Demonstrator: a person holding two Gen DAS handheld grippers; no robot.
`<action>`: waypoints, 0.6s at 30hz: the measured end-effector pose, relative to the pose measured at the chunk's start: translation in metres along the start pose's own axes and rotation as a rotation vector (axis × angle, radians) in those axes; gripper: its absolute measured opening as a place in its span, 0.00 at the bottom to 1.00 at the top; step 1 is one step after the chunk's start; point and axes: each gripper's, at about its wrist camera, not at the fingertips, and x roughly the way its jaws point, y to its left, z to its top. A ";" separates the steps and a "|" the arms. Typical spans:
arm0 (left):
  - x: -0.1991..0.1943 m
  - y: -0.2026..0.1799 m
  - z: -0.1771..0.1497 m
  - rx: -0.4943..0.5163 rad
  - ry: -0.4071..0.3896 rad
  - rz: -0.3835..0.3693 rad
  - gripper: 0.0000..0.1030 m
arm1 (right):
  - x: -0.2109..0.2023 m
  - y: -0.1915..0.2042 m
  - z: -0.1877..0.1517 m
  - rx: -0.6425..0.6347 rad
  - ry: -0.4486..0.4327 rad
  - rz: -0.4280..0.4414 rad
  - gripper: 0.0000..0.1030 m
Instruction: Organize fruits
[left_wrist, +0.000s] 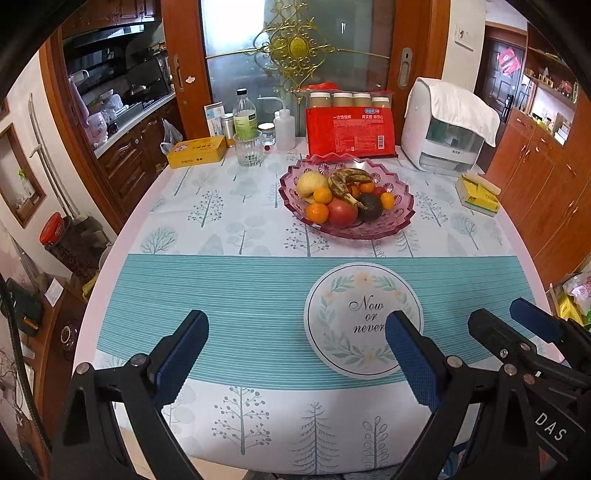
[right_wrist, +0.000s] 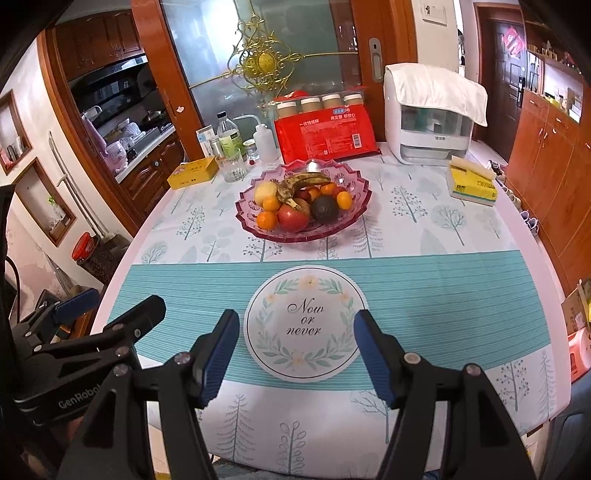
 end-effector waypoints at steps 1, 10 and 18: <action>0.001 0.001 -0.001 0.001 0.003 -0.001 0.93 | 0.001 0.000 0.000 0.000 0.002 -0.001 0.63; 0.003 0.005 -0.003 0.003 0.012 -0.003 0.93 | 0.006 0.000 0.001 0.000 0.017 -0.005 0.63; 0.006 0.007 -0.004 0.005 0.018 -0.001 0.93 | 0.008 0.000 0.002 0.001 0.020 -0.005 0.63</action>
